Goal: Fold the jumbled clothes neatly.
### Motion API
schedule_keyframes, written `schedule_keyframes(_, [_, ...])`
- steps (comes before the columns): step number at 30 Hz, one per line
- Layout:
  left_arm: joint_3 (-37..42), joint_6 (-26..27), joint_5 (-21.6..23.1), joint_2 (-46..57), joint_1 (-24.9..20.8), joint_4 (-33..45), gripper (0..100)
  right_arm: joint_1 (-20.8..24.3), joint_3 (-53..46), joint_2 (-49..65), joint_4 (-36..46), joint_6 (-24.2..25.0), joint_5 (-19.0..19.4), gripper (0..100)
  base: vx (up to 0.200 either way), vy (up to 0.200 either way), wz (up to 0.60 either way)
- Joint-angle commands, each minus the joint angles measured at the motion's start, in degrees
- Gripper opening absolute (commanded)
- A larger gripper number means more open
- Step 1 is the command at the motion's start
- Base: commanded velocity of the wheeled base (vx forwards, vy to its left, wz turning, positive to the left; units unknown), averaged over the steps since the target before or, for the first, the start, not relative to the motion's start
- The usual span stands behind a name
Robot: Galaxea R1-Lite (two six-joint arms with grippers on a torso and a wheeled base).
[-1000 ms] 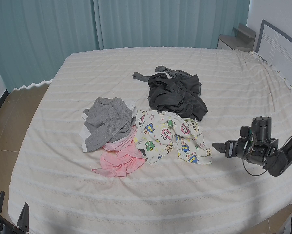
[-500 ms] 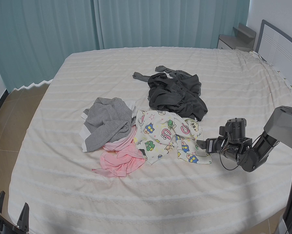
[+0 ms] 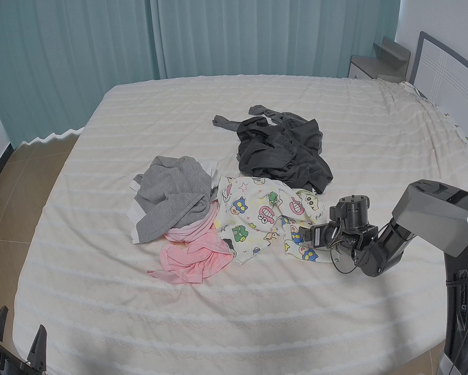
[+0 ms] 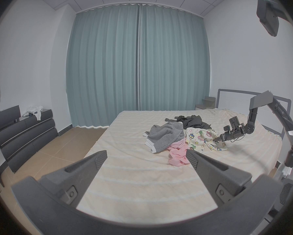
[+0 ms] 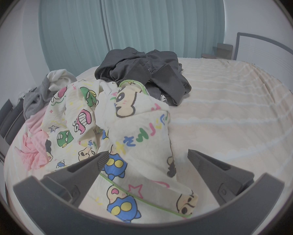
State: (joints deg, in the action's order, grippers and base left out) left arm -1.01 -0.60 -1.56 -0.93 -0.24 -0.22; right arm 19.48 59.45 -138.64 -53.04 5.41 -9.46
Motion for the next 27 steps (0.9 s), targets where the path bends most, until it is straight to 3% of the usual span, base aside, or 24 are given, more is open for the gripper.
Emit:
schedule_keyframes(1, [0.84, -0.02, -0.02, 0.84, -0.02, -0.04, 100, 0.21, 2.33, -1.81, -0.04, -0.31, -0.21, 100, 0.0, 0.0, 0.0])
schedule_keyframes(2, [0.84, -0.02, -0.02, 0.84, -0.02, -0.04, 100, 0.21, 3.39, -2.68, -0.04, -0.4, -0.47, 100, 0.0, 0.0, 0.0])
schedule_keyframes(3, [0.84, -0.02, -0.02, 0.84, -0.02, 0.04, 100, 0.21, 4.36, -3.74, -0.13, -0.84, -1.09, 0, 0.0, 0.0, 0.0])
schedule_keyframes(9, [0.84, -0.02, -0.02, 0.84, -0.02, -0.04, 100, 0.21, 4.44, -4.53, -1.28, -0.93, -1.35, 0, 0.0, 0.0, 0.0])
schedule_keyframes(17, [0.84, -0.02, -0.02, 0.84, -0.02, -0.04, 100, -0.76, -1.27, -1.37, -10.5, -0.4, -0.56, 0, 0.0, 0.0, 0.0])
schedule_keyframes(27, [0.84, 0.33, 0.07, 0.84, -0.02, 0.04, 100, 0.82, -19.2, 13.93, -21.14, 6.54, 7.44, 0, 0.0, 0.0, 0.0])
